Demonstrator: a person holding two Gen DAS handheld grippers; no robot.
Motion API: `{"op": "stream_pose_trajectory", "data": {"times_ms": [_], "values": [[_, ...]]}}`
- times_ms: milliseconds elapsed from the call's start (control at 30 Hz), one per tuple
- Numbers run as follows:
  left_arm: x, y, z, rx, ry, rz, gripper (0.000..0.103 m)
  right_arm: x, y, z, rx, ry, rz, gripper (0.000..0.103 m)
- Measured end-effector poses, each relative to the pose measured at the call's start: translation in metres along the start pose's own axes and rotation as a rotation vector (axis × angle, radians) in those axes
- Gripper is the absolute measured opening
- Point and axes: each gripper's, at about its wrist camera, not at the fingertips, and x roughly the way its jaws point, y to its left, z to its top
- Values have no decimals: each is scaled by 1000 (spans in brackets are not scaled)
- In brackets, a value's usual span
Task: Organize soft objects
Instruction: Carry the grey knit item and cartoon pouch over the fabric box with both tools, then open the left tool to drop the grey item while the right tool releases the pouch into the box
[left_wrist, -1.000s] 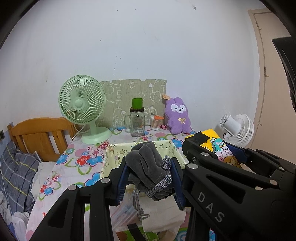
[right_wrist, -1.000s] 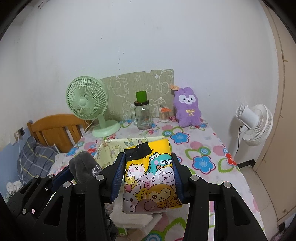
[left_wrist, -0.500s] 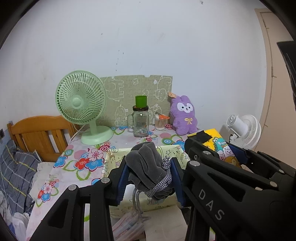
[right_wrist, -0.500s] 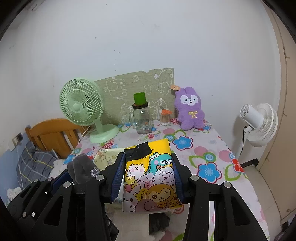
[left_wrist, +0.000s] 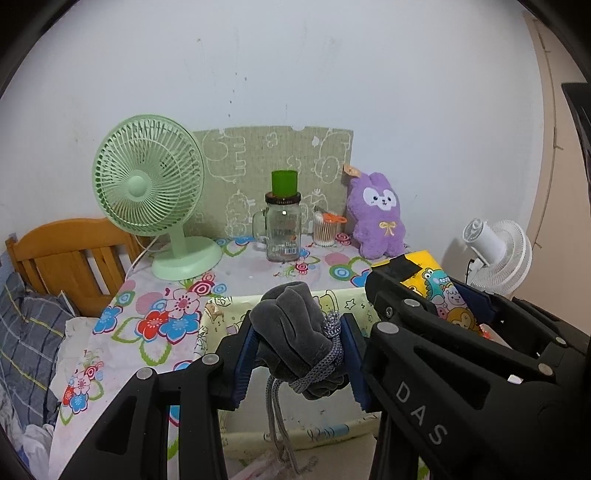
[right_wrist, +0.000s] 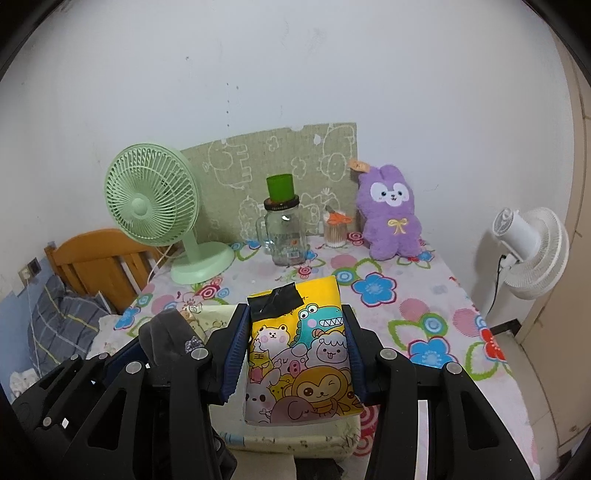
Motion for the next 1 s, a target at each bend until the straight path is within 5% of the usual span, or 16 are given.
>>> {"op": "stream_pose_trajectory", "data": {"times_ms": [567,633,700,833,1000], "values": [[63,22,-7,-79,184,9,47,52,-2,-4,2,73,-22,51],[70,25,-8,-86,203,3,51,58,-3,-5,5,84,-23,51],[75,27,-9,-91,221,-1,69,63,-3,-5,2,90,-27,51],[78,29,-10,-94,222,15,77,71,-3,-6,-8,97,-32,53],[78,25,-11,-60,213,27,87,80,-3,-9,-8,117,-39,88]]}}
